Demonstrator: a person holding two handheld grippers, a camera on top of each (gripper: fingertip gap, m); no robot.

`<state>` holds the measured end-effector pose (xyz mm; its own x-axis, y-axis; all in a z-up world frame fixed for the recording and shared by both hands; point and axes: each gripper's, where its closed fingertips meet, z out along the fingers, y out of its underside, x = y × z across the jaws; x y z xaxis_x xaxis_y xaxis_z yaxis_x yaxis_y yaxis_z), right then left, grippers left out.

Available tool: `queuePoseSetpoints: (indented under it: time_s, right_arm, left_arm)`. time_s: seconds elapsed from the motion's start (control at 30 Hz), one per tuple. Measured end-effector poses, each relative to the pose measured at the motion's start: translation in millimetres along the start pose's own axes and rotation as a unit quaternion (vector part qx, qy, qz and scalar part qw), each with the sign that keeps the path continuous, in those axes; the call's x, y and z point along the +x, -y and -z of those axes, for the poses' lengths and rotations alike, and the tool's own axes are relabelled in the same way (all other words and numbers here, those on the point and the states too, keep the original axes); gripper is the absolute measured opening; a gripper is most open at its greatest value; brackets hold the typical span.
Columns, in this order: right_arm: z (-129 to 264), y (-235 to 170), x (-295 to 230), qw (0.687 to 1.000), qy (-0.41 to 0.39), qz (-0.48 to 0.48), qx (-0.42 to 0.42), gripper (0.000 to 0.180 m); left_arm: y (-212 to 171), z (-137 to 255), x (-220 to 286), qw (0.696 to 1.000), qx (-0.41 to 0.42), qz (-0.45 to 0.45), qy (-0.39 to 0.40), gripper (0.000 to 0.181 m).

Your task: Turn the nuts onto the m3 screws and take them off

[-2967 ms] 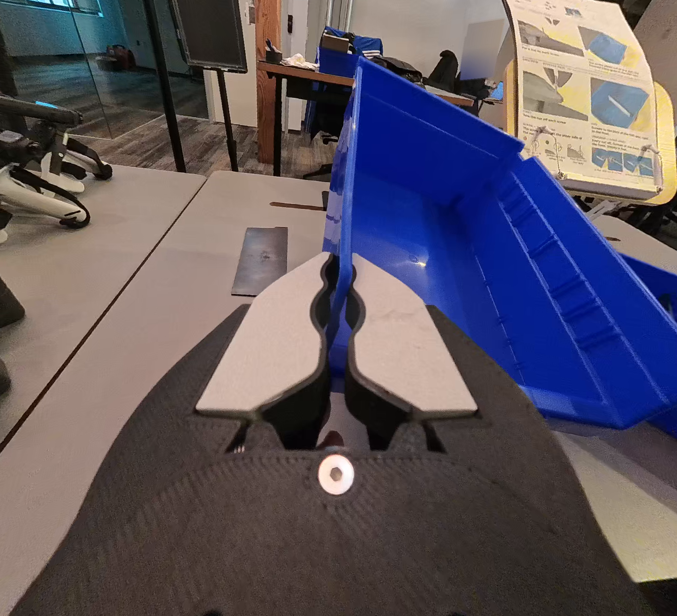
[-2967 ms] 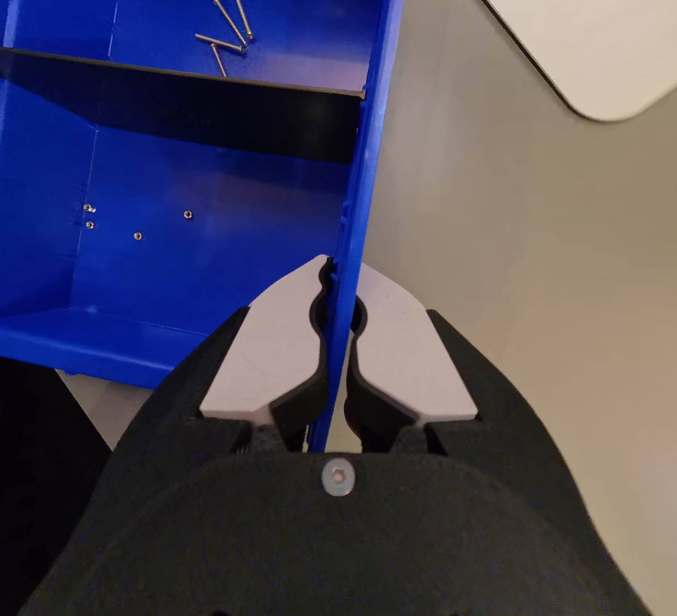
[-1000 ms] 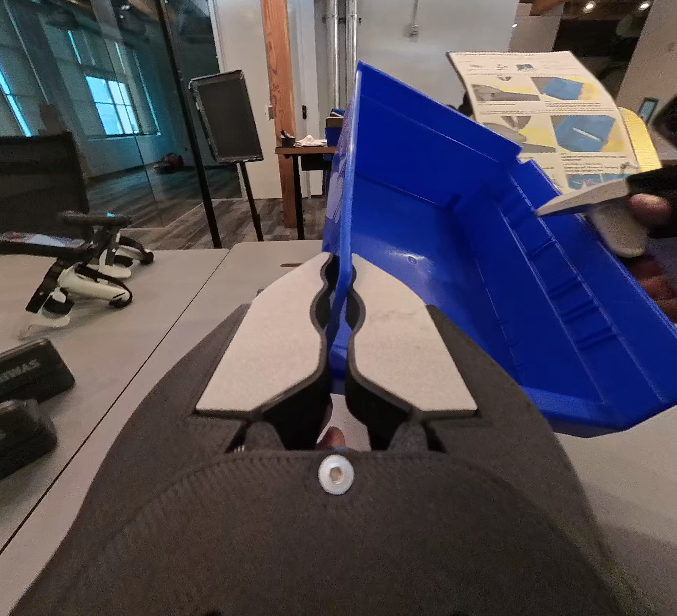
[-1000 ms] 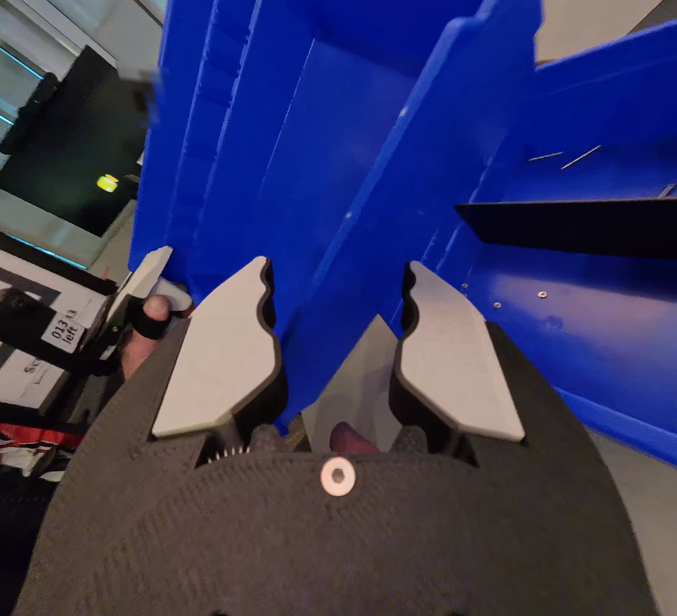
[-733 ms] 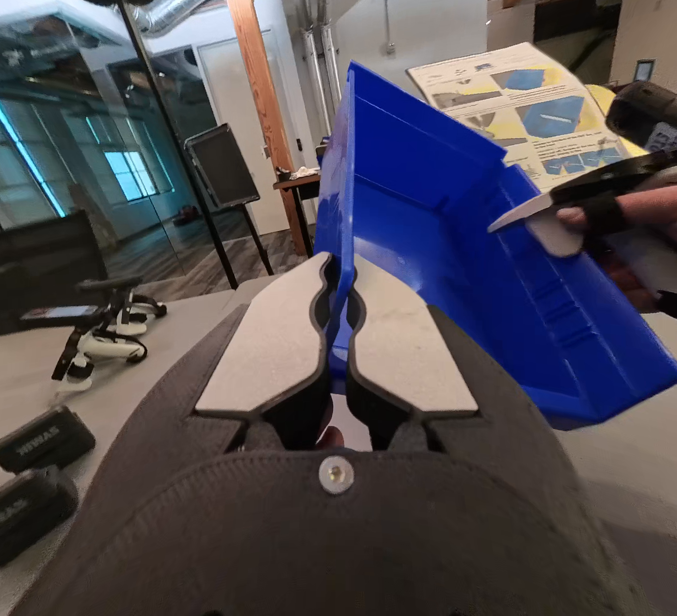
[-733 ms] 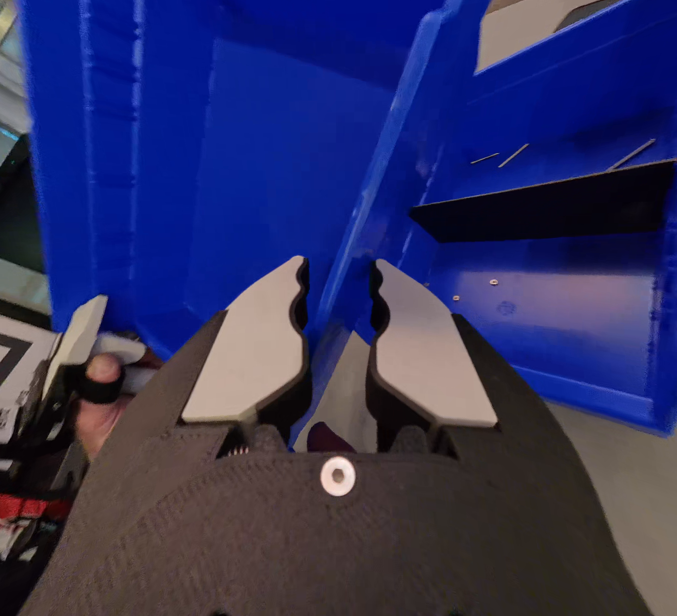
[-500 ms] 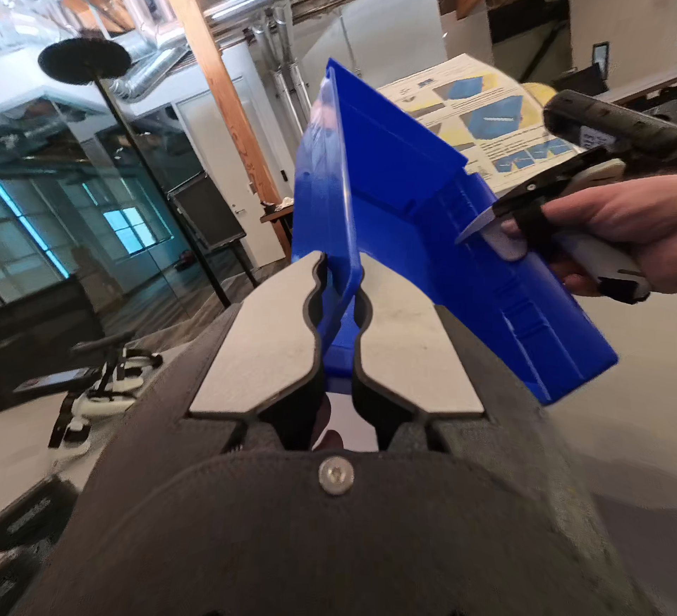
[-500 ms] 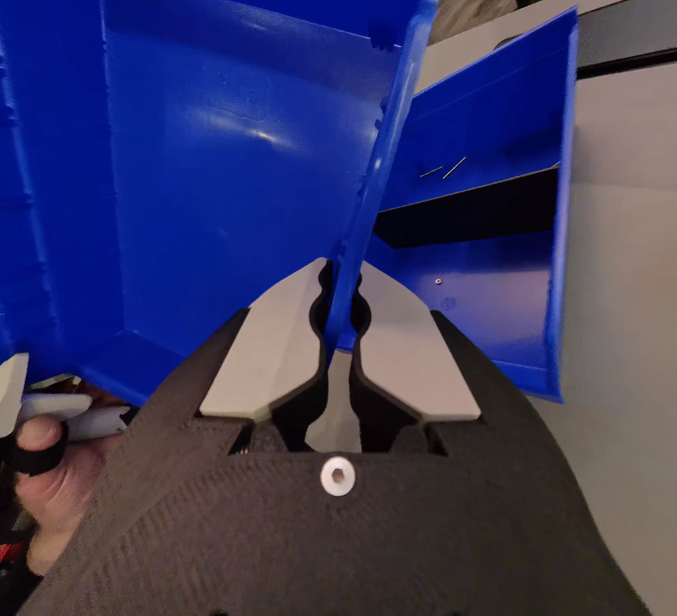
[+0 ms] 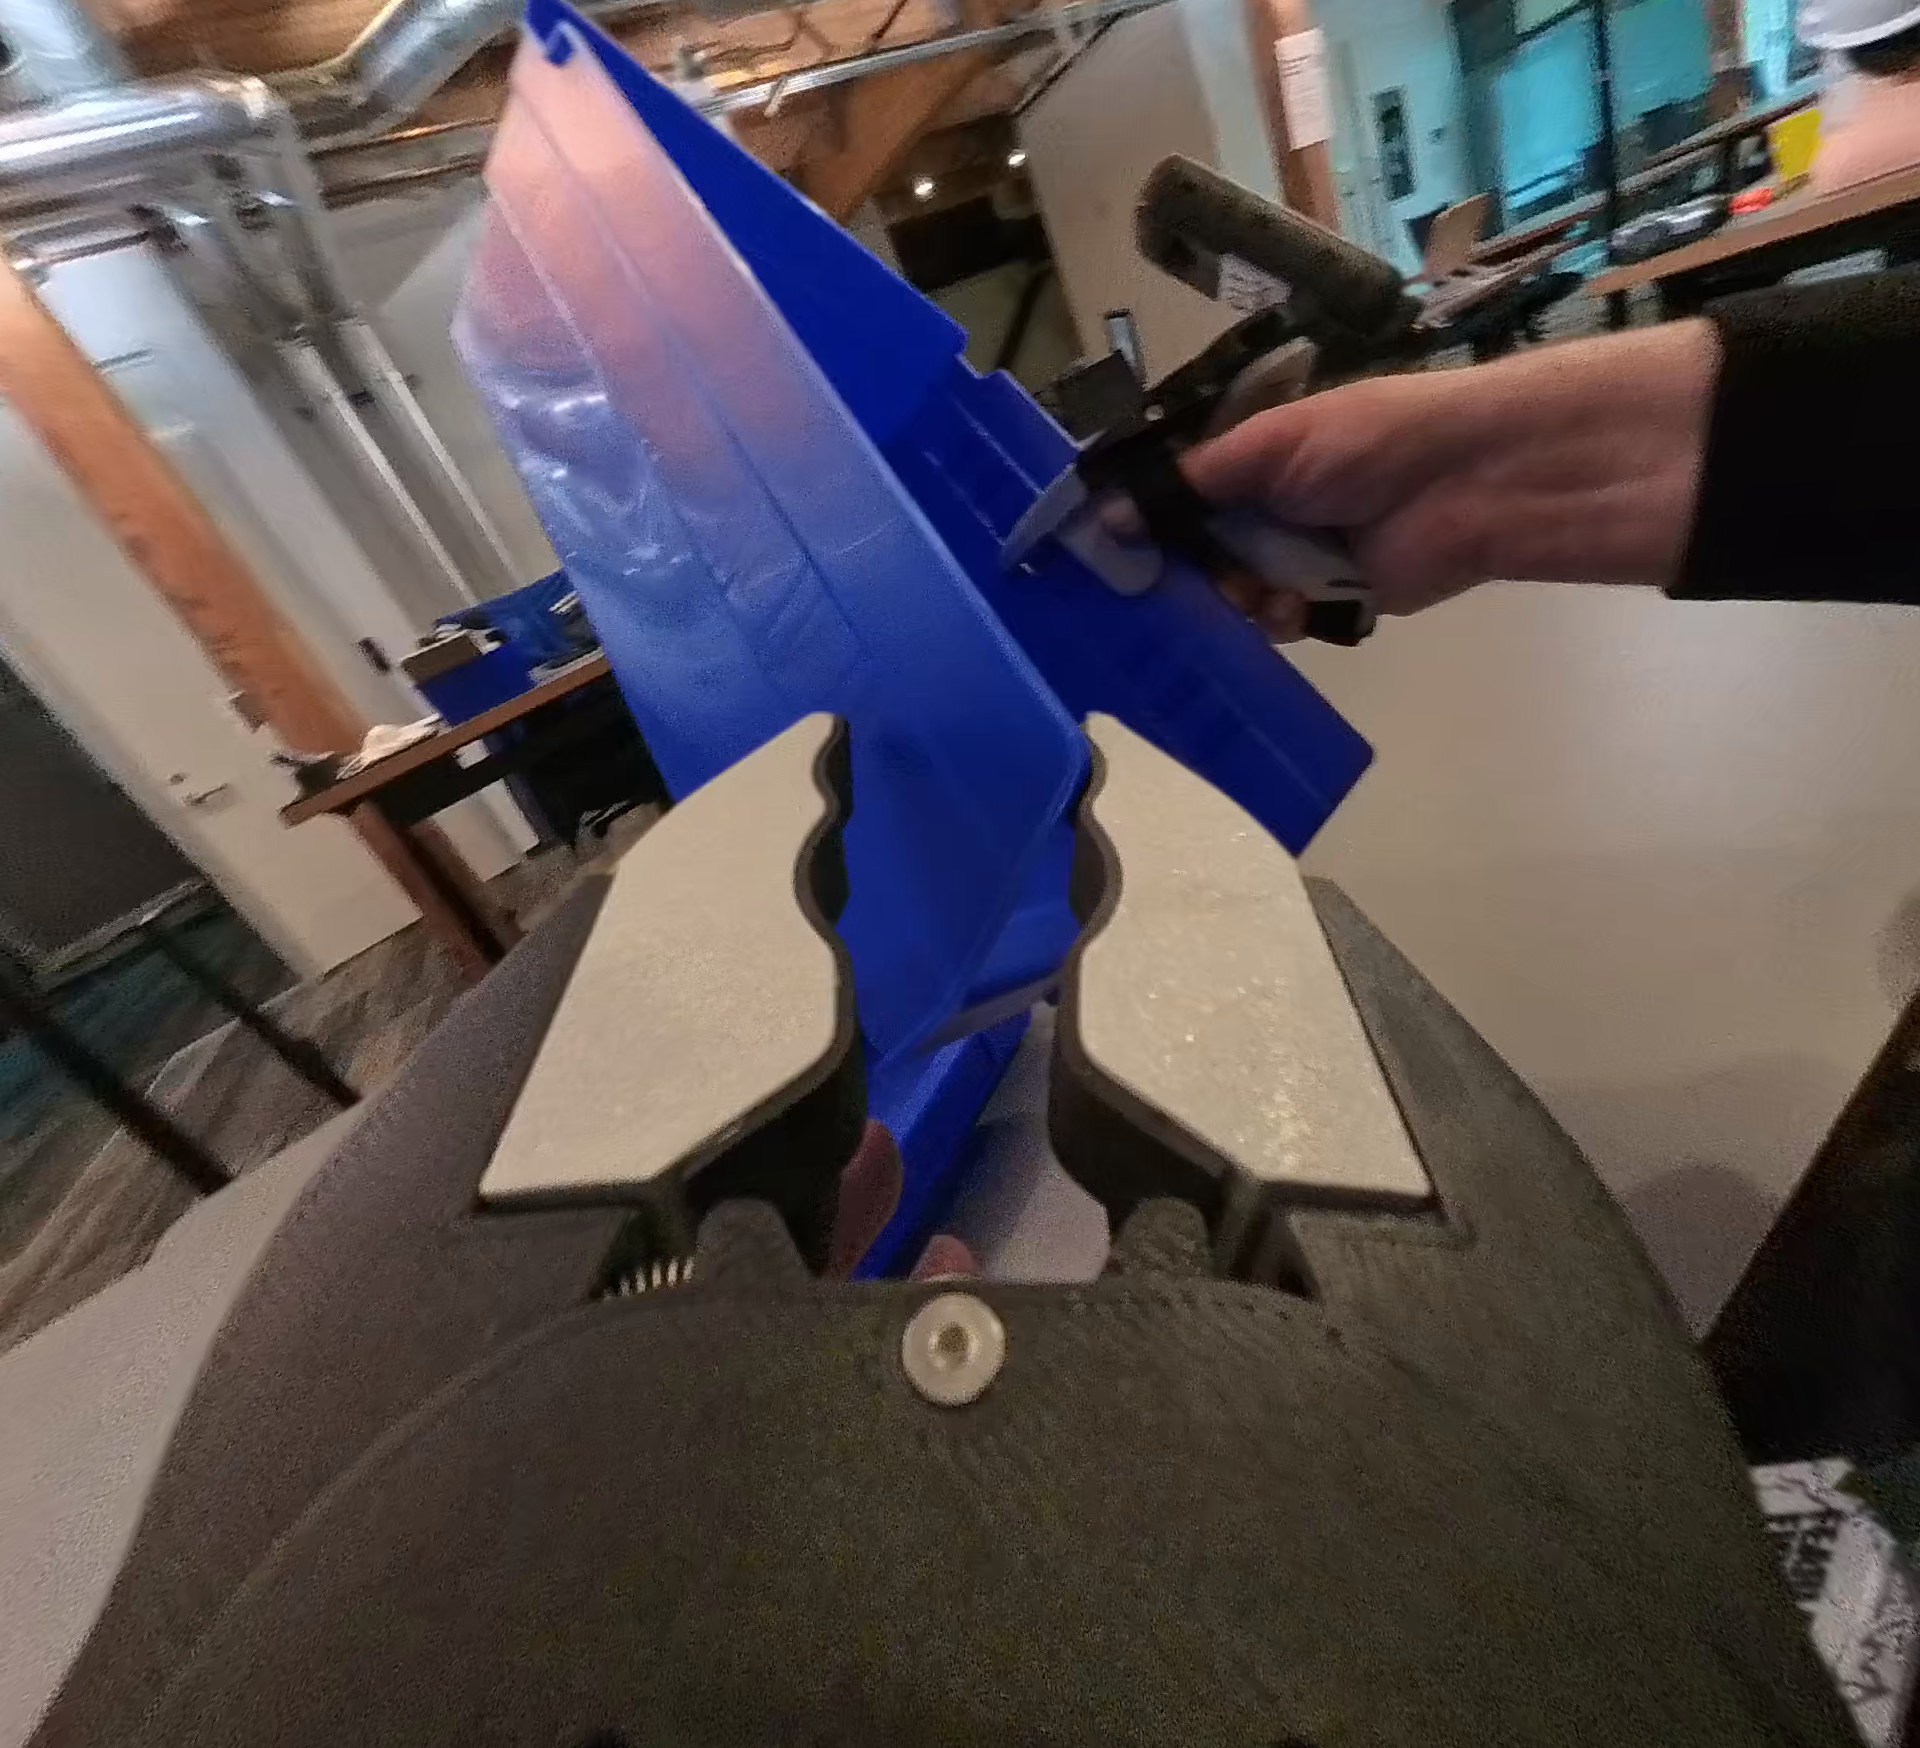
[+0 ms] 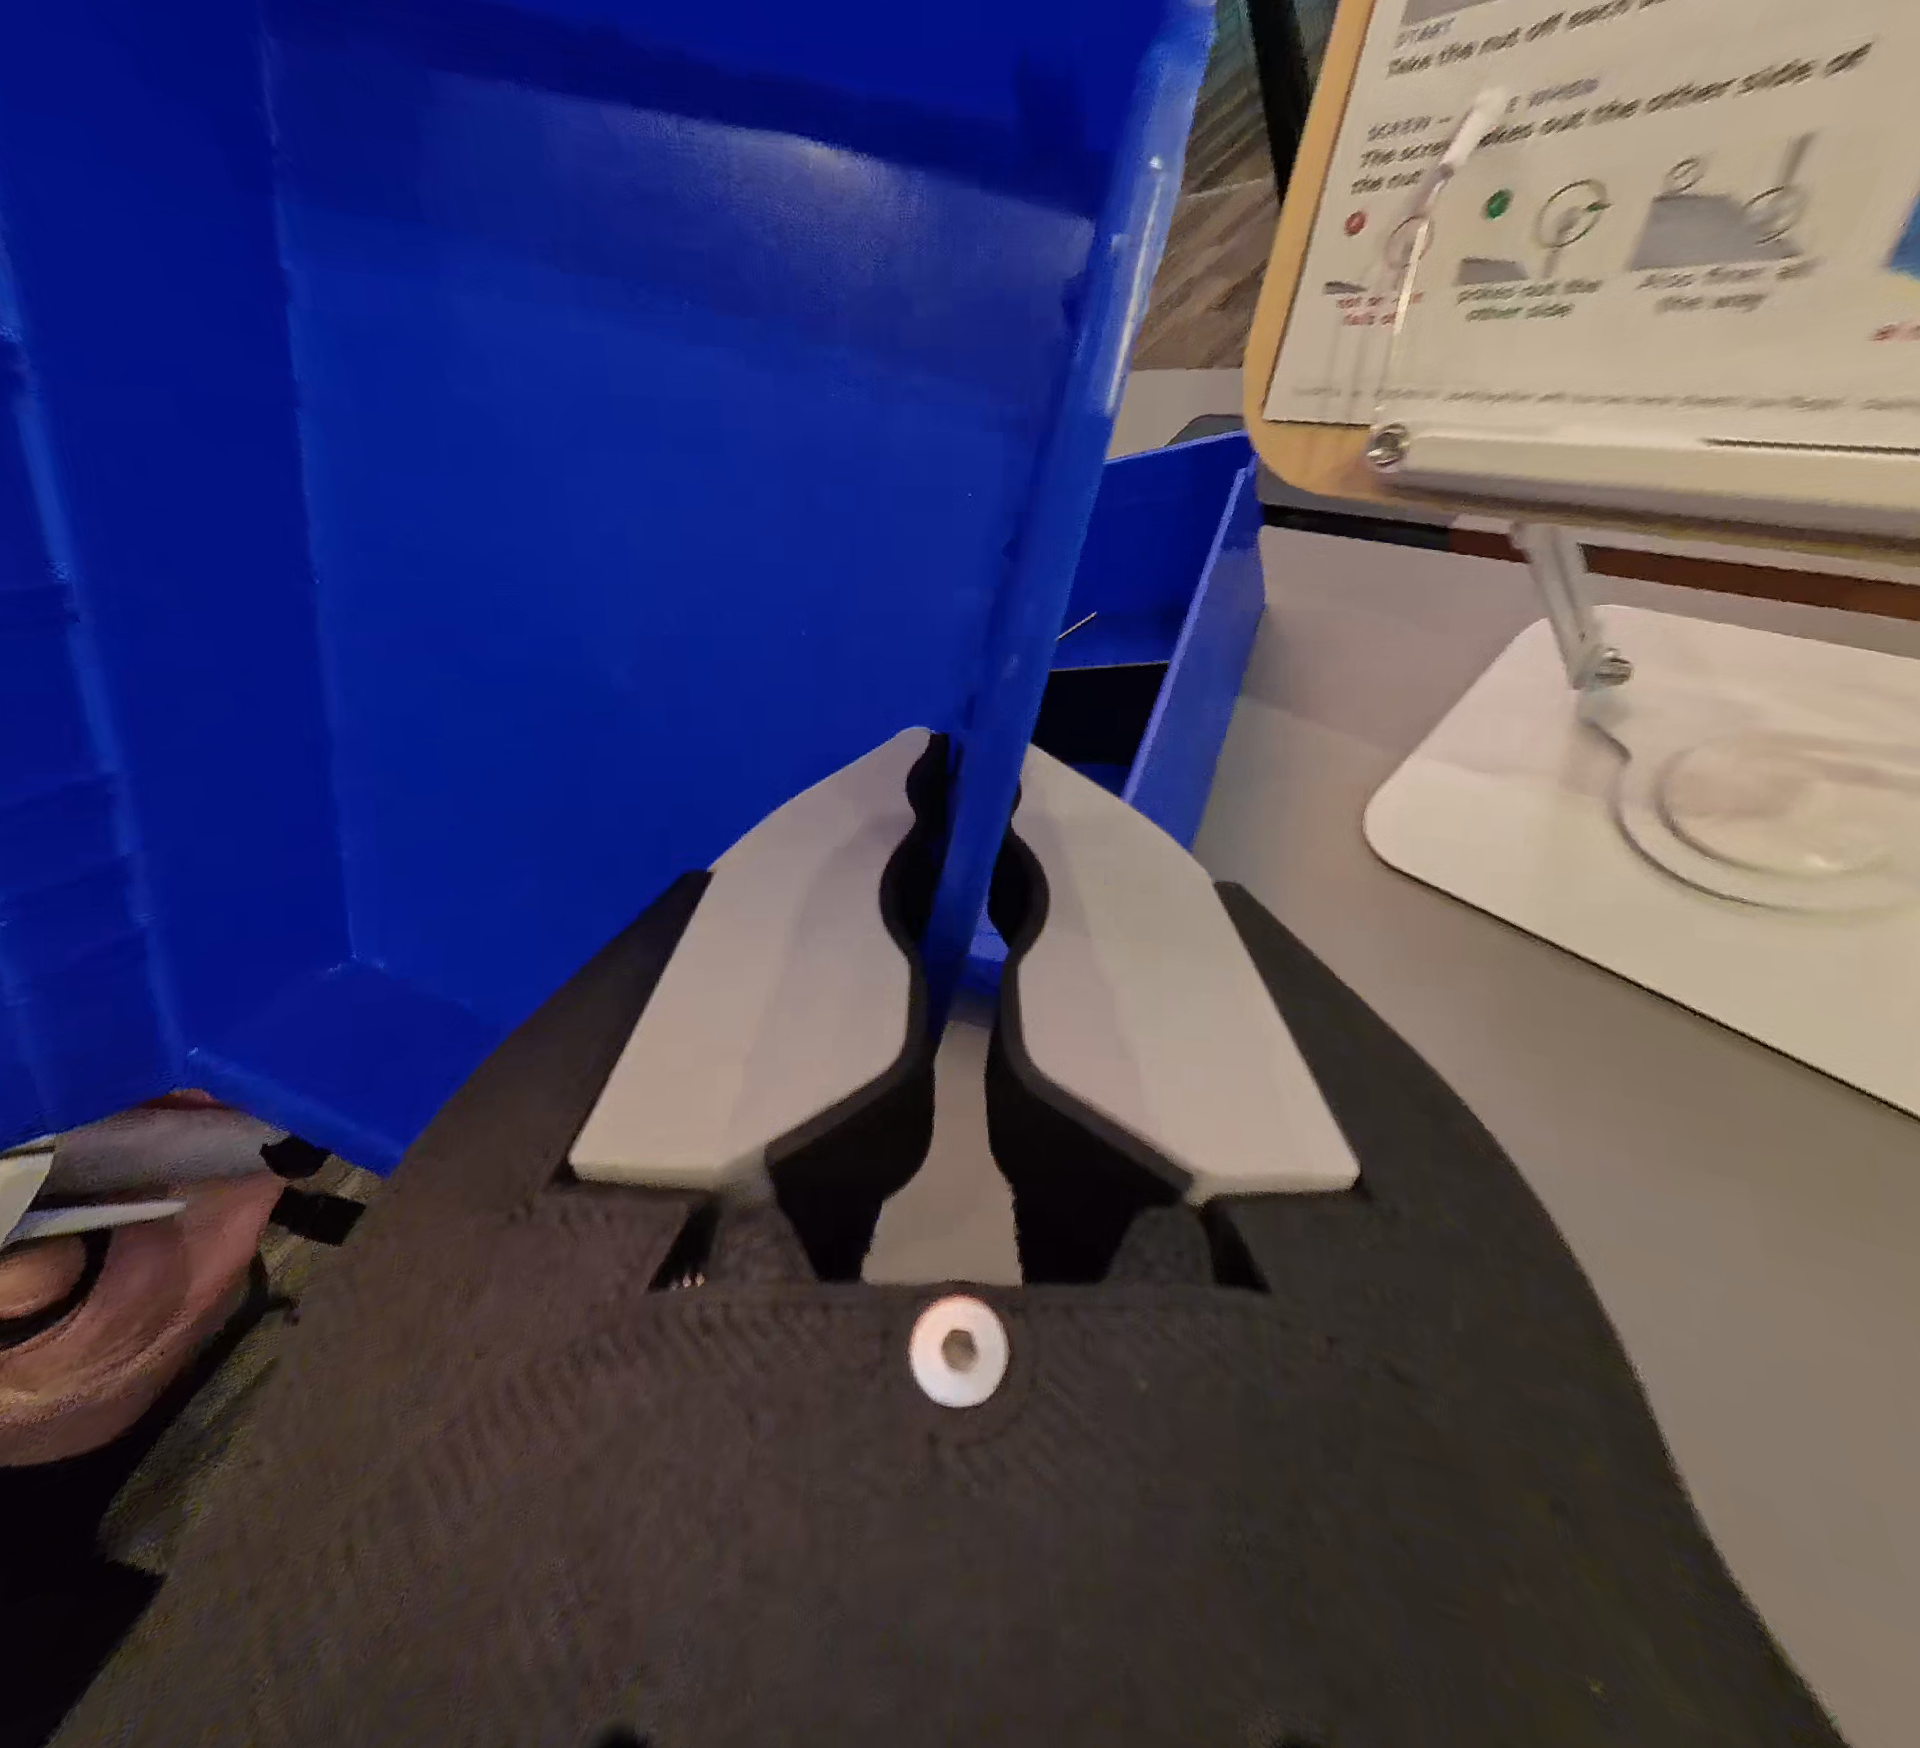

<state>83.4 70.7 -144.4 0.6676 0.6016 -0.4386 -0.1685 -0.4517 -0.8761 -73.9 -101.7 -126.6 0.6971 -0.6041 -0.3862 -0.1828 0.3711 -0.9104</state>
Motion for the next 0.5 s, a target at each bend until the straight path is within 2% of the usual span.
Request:
queuePoseSetpoints:
  time_s: [0.3,0.4,0.5]
  right_arm:
    - [63,18,42,0.995,-0.017,-0.017,0.098,0.005]
    - [99,33,56,0.991,-0.031,0.003,0.129,0.005]
    - [141,47,73,0.987,-0.06,0.027,0.147,0.005]
  left_arm:
    - [37,-27,45,0.996,0.048,-0.027,-0.065,0.028]
    - [44,-25,32,0.997,0.059,0.021,-0.05,0.03]
    - [14,-25,-11,0.999,0.007,0.047,0.02,0.031]
